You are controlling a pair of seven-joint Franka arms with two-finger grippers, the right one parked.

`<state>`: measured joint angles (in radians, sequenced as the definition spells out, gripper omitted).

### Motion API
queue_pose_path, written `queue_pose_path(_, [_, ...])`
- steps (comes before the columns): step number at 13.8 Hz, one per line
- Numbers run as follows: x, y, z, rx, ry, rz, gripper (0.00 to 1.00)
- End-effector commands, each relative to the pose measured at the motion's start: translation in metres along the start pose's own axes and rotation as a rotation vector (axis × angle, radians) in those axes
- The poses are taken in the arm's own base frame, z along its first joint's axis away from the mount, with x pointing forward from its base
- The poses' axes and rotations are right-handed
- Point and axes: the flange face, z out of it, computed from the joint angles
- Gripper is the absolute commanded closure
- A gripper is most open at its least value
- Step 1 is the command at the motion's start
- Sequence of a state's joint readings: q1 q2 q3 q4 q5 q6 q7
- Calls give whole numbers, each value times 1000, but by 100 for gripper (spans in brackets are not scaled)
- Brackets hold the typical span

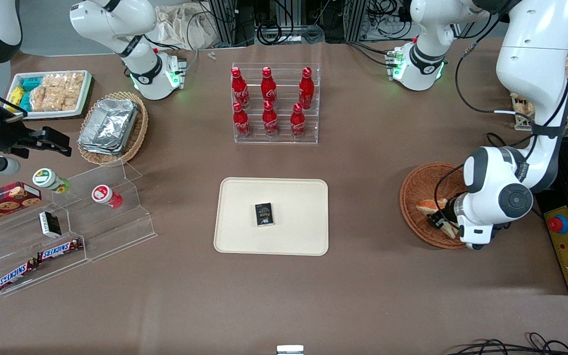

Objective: Place sandwich from basket to tray
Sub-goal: 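Lift the sandwich out of the basket with the left gripper, then carry the sandwich to the white tray and lower it beside the black item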

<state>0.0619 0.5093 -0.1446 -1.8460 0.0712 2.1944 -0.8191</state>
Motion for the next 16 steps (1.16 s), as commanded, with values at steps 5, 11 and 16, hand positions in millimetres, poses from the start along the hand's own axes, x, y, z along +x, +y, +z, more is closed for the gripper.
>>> queue_pose_path(5, [-8, 33, -79, 33, 9, -45, 100])
queue_pose_path(11, [-92, 104, -196, 3, -57, 282, 100])
queue_pose_path(16, [-189, 191, -168, -74, -102, 536, 100])
